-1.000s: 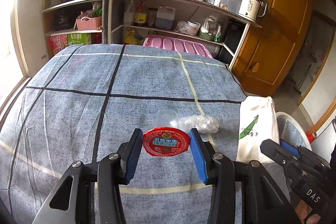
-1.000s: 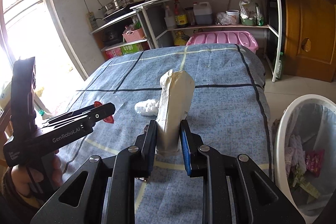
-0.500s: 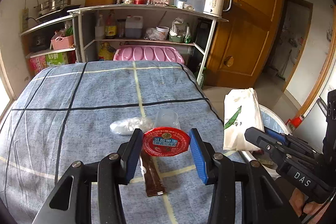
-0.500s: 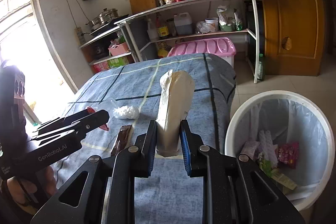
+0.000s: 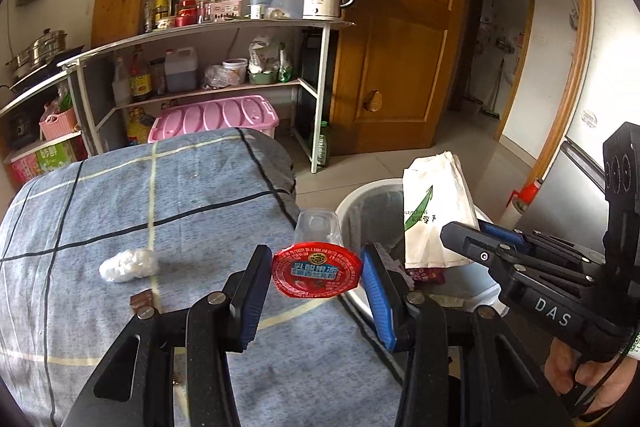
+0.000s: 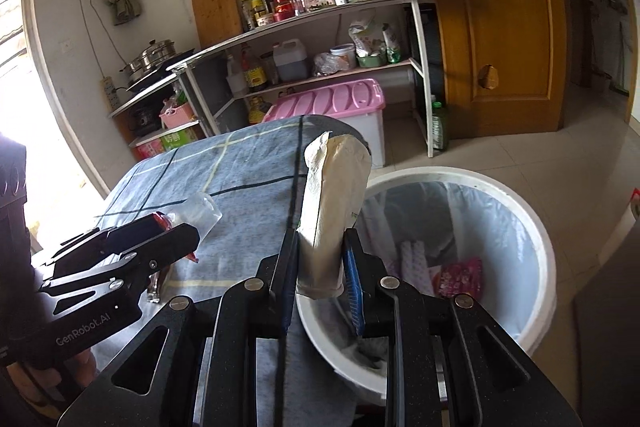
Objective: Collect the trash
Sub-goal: 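Carry the red lid and paper bag over the bin with both tools, then open both tools over the bin to drop the lid and paper bag, then move both open tools back over the table toward the brown wrapper, then grasp the brown snack wrapper with the left tool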
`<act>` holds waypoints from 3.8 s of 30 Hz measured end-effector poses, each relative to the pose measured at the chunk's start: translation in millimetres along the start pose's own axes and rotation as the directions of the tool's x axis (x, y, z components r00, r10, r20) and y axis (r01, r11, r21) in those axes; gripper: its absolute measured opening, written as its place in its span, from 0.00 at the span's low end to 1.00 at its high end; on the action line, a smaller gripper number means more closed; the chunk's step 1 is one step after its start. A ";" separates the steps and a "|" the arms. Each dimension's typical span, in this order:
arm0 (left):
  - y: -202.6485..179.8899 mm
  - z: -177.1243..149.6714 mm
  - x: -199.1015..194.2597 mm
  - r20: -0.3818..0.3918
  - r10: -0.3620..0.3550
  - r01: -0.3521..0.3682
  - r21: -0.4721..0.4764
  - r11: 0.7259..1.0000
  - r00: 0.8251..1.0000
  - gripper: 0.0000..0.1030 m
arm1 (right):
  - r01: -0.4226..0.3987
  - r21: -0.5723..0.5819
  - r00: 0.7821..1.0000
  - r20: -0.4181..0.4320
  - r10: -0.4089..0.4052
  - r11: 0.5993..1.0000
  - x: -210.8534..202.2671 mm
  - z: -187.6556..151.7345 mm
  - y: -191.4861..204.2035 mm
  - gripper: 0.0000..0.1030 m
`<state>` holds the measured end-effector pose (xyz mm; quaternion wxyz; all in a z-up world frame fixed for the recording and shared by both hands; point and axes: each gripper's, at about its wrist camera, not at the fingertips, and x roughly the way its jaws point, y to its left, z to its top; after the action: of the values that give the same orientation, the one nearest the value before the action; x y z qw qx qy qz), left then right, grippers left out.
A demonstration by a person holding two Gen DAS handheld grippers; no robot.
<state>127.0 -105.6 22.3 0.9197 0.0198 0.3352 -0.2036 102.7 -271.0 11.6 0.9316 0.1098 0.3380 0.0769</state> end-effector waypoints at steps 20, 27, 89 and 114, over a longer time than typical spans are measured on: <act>-78.8 -3.3 50.1 -0.092 -0.109 0.117 0.084 0.990 0.990 0.45 | 0.141 0.073 0.989 -0.055 -0.137 0.987 -8.6 -11.3 -83.2 0.23; -87.2 -4.8 64.9 -0.116 -0.130 0.141 0.093 0.986 0.985 0.45 | 0.175 0.075 0.982 -0.089 -0.168 0.982 0.3 -16.0 -94.6 0.26; 146.8 -67.3 -22.7 -0.109 0.273 -0.292 -0.255 0.922 0.956 0.56 | -0.085 -0.094 0.993 -0.090 0.076 0.992 47.9 -17.4 77.4 0.53; 164.7 -67.6 24.6 -0.208 0.223 -0.267 -0.214 0.940 0.952 0.28 | -0.123 -0.134 0.987 -0.122 0.106 0.983 91.7 1.1 125.0 0.53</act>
<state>166.8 48.1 -61.9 0.8993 -0.0315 0.4342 -0.0426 164.5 -130.7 -11.7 0.9101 0.0583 0.3777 0.1603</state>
